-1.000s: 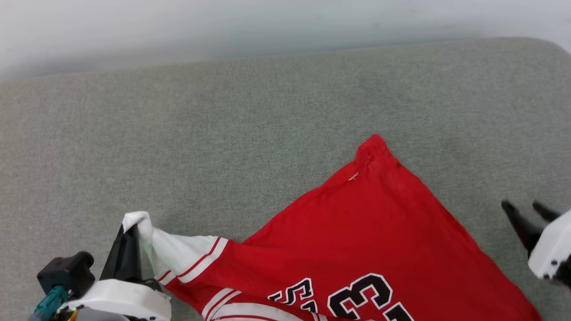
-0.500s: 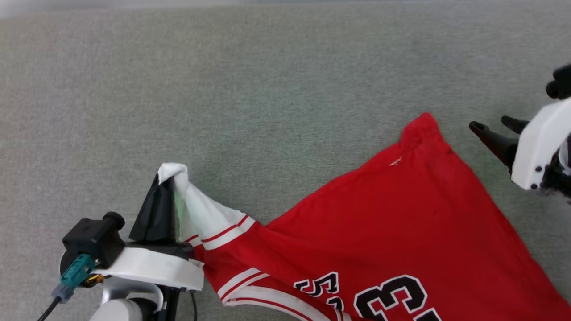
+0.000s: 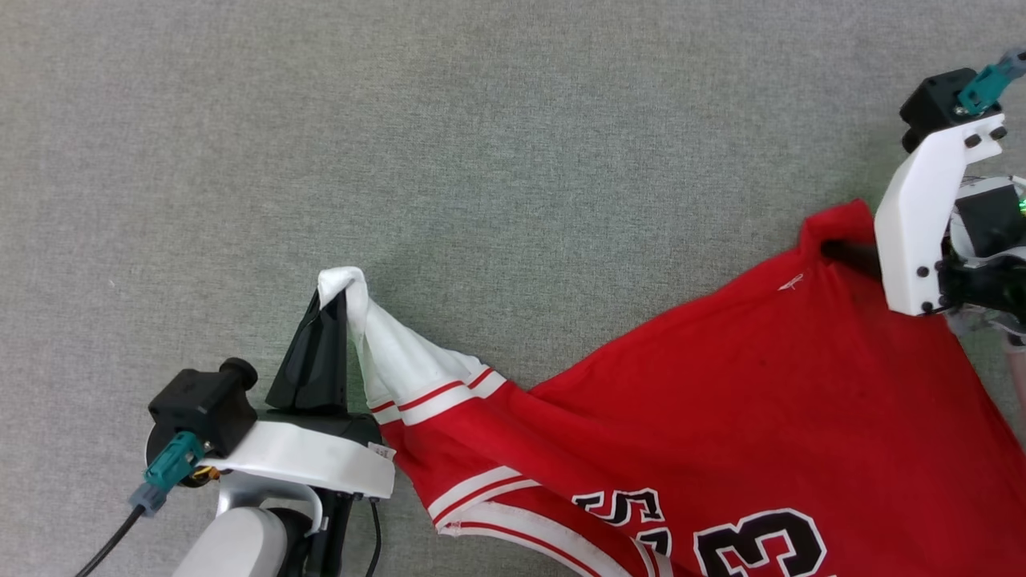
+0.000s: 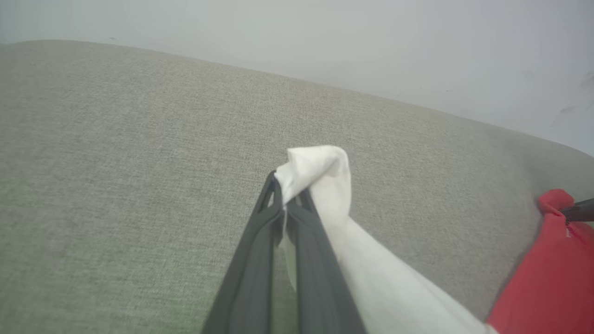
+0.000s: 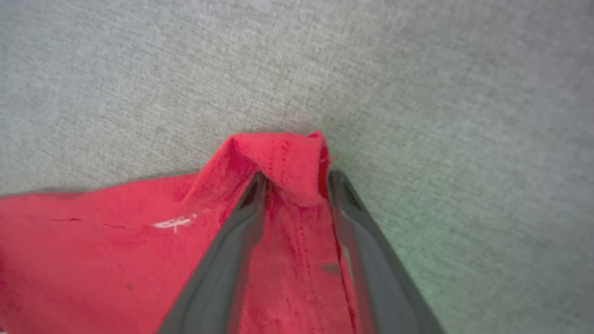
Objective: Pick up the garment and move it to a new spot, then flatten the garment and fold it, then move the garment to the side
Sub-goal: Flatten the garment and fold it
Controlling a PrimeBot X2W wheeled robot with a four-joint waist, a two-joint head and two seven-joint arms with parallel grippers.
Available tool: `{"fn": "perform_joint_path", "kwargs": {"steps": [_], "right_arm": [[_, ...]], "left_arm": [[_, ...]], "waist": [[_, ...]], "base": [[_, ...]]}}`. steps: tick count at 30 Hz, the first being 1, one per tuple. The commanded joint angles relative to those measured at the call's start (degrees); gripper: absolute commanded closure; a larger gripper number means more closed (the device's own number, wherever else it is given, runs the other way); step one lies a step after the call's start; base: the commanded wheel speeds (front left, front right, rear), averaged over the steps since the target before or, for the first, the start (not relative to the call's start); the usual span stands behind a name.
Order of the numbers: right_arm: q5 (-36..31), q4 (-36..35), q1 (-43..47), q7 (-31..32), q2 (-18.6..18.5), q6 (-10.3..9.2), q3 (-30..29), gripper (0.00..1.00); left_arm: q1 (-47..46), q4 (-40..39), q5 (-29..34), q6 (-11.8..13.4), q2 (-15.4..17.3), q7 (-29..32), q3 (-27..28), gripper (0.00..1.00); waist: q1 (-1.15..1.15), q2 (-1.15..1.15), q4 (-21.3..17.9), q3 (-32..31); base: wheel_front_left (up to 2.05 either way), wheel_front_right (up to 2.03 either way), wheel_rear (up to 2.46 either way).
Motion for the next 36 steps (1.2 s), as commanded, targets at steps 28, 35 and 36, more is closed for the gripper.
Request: {"fn": "perform_joint_path", "kwargs": {"steps": [28,35,36], "right_arm": [[-5.0,15.4,-7.8,-30.5,1.4,-0.04,-1.7,1.00],[-8.1,17.7,-16.8,-37.1,1.5,-0.05,-3.6,1.00],[-8.7,17.8,-18.5,-38.1,1.4,-0.05,-3.9,1.00]], "left_arm": [[-31.3,24.4,-2.9,-9.0,4.5,4.8,4.5,1.00],[-47.7,34.7,-1.0,-12.3,4.1,3.8,3.8,1.00],[-50.3,35.8,-0.6,-12.7,4.0,3.7,3.7,1.00]], "waist": [[0.00,0.00,-7.4,-19.5],[0.00,0.00,-8.9,-16.2],[0.00,0.00,-9.1,-15.3]], "base": [[0.00,0.00,0.00],[0.00,0.00,0.00],[0.00,0.00,0.00]]}}
